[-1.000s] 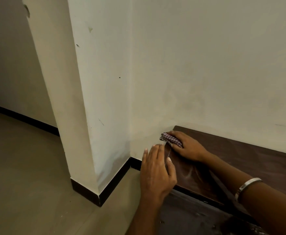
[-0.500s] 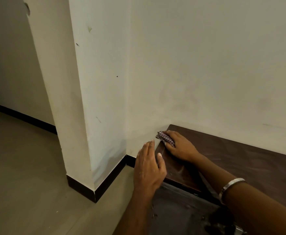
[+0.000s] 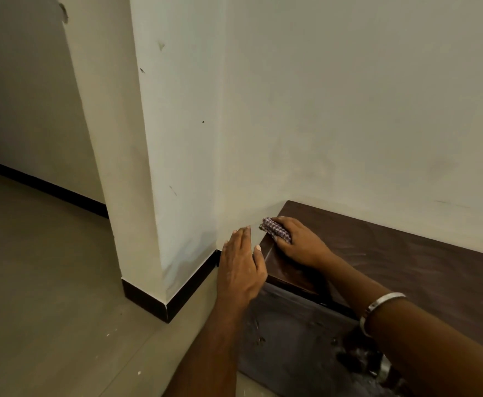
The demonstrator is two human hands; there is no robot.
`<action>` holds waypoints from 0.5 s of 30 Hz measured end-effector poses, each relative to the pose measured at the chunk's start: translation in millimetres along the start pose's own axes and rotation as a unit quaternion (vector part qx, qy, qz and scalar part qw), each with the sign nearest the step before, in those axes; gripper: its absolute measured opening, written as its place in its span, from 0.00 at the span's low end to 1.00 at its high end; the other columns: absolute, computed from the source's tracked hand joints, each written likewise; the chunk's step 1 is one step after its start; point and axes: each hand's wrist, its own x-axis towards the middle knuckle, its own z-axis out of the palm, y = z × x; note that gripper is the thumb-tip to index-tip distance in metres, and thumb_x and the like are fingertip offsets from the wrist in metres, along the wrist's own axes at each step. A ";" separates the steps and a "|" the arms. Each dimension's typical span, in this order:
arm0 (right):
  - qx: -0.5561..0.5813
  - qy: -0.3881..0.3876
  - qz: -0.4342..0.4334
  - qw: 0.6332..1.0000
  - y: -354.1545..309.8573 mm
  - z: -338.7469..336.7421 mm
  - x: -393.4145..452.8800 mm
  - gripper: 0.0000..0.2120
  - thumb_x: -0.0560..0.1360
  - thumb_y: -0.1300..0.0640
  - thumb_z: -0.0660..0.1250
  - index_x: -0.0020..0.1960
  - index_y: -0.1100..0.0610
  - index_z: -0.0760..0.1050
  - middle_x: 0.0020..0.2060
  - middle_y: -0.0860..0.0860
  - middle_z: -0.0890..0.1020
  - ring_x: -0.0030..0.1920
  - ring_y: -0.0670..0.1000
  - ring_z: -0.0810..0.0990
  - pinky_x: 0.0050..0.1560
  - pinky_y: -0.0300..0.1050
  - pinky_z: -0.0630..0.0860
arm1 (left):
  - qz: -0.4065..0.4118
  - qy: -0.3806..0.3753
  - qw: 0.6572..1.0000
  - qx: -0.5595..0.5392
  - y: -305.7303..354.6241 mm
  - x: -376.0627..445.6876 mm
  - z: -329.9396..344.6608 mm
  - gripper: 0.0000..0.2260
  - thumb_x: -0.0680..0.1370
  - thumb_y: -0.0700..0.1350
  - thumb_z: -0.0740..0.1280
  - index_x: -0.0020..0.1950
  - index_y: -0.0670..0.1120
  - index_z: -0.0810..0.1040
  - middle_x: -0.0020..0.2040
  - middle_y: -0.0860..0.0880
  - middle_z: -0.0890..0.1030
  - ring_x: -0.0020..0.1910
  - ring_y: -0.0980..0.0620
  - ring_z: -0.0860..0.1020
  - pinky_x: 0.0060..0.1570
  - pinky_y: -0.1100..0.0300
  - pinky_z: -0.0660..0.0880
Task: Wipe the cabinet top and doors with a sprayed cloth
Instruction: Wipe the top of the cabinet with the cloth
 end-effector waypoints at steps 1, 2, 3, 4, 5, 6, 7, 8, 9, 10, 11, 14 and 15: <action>-0.002 0.003 0.003 1.000 -2.1 0.6 -1.8 0.26 0.79 0.48 0.61 0.75 0.49 0.61 0.73 0.50 0.67 0.70 0.51 0.68 0.68 0.47 0.65 | -0.006 0.004 1.000 0.000 -1.4 -0.1 -1.0 0.25 0.82 0.51 0.52 0.78 0.48 0.53 0.78 0.47 0.57 0.76 0.50 0.55 0.75 0.52 0.53; -0.004 0.005 -0.001 1.000 -5.1 1.4 -5.7 0.26 0.79 0.48 0.61 0.75 0.49 0.61 0.73 0.50 0.68 0.70 0.51 0.68 0.69 0.47 0.65 | -0.013 0.010 1.000 0.000 -2.6 0.4 -2.0 0.25 0.82 0.51 0.52 0.78 0.47 0.54 0.77 0.47 0.59 0.76 0.49 0.57 0.75 0.51 0.55; -0.004 0.007 -0.010 1.000 -8.5 2.2 -12.0 0.26 0.79 0.48 0.61 0.75 0.49 0.61 0.73 0.49 0.68 0.70 0.51 0.68 0.69 0.47 0.65 | -0.019 0.015 1.000 0.000 -3.7 0.8 -3.2 0.24 0.82 0.51 0.52 0.77 0.47 0.55 0.77 0.46 0.60 0.75 0.49 0.58 0.74 0.50 0.56; -0.003 0.008 -0.025 1.000 -12.1 3.1 -19.7 0.26 0.79 0.48 0.61 0.75 0.49 0.62 0.72 0.49 0.68 0.70 0.50 0.69 0.68 0.46 0.65 | -0.023 0.019 1.000 0.001 -5.0 1.4 -4.4 0.24 0.82 0.50 0.52 0.77 0.46 0.56 0.77 0.46 0.60 0.75 0.48 0.59 0.74 0.50 0.57; -0.001 0.011 -0.043 0.999 -16.1 4.2 -27.7 0.25 0.78 0.48 0.61 0.75 0.48 0.62 0.72 0.48 0.69 0.69 0.50 0.69 0.67 0.44 0.65 | -0.025 0.025 0.999 0.002 -6.4 2.5 -5.9 0.24 0.82 0.50 0.53 0.77 0.46 0.56 0.76 0.45 0.61 0.75 0.48 0.60 0.74 0.49 0.58; 0.001 0.015 -0.061 0.998 -19.9 4.8 -36.4 0.25 0.78 0.48 0.61 0.74 0.48 0.63 0.72 0.47 0.69 0.69 0.49 0.70 0.65 0.41 0.64 | -0.027 0.030 0.999 0.002 -7.7 2.9 -7.5 0.24 0.82 0.49 0.53 0.77 0.45 0.57 0.76 0.45 0.62 0.74 0.47 0.60 0.74 0.49 0.58; 0.003 0.018 -0.077 0.997 -24.3 5.3 -44.2 0.25 0.78 0.48 0.61 0.74 0.47 0.63 0.72 0.47 0.70 0.69 0.48 0.70 0.65 0.39 0.63 | -0.031 0.036 0.999 0.000 -9.6 3.5 -9.7 0.23 0.82 0.49 0.53 0.76 0.45 0.57 0.76 0.45 0.62 0.74 0.47 0.61 0.73 0.49 0.58; 0.004 0.019 -0.089 0.996 -28.8 5.5 -51.3 0.25 0.78 0.48 0.62 0.74 0.47 0.64 0.72 0.46 0.70 0.69 0.47 0.69 0.65 0.38 0.62 | -0.038 0.043 0.998 -0.002 -11.7 3.7 -12.1 0.23 0.82 0.48 0.53 0.76 0.45 0.58 0.76 0.44 0.63 0.74 0.47 0.62 0.73 0.49 0.59; 0.005 0.018 -0.097 0.995 -32.7 5.4 -57.7 0.25 0.78 0.48 0.62 0.74 0.47 0.64 0.72 0.46 0.69 0.70 0.47 0.69 0.66 0.37 0.61 | -0.045 0.049 0.998 -0.003 -13.8 3.3 -14.4 0.23 0.82 0.48 0.53 0.76 0.45 0.58 0.75 0.44 0.63 0.73 0.47 0.62 0.73 0.49 0.59; 0.005 0.016 -0.102 0.995 -35.5 5.2 -62.9 0.25 0.78 0.48 0.62 0.74 0.47 0.63 0.72 0.45 0.69 0.70 0.46 0.68 0.66 0.37 0.61 | -0.051 0.053 0.997 -0.003 -15.7 3.3 -16.1 0.23 0.82 0.48 0.53 0.76 0.45 0.59 0.75 0.44 0.64 0.73 0.46 0.62 0.73 0.50 0.59; 0.004 0.015 -0.105 0.994 -37.6 4.9 -67.5 0.26 0.78 0.48 0.62 0.75 0.47 0.63 0.73 0.45 0.68 0.71 0.45 0.67 0.67 0.37 0.60 | -0.056 0.055 0.997 -0.003 -17.3 2.8 -17.8 0.23 0.82 0.48 0.52 0.76 0.45 0.59 0.75 0.44 0.64 0.73 0.46 0.63 0.73 0.50 0.59; 0.003 0.009 -0.107 0.994 -39.9 2.7 -75.2 0.26 0.79 0.46 0.61 0.75 0.45 0.62 0.73 0.44 0.67 0.71 0.44 0.65 0.67 0.37 0.59 | -0.060 0.053 0.997 -0.001 -19.4 3.7 -20.9 0.22 0.82 0.48 0.52 0.76 0.44 0.59 0.75 0.44 0.63 0.73 0.46 0.63 0.73 0.50 0.60; 0.008 0.005 -0.105 0.994 -40.0 1.6 -75.4 0.26 0.79 0.46 0.61 0.75 0.44 0.61 0.73 0.44 0.67 0.71 0.44 0.65 0.67 0.36 0.59 | -0.058 0.053 0.997 -0.002 -19.0 4.1 -21.3 0.22 0.82 0.48 0.52 0.76 0.44 0.59 0.75 0.44 0.64 0.73 0.46 0.63 0.73 0.50 0.60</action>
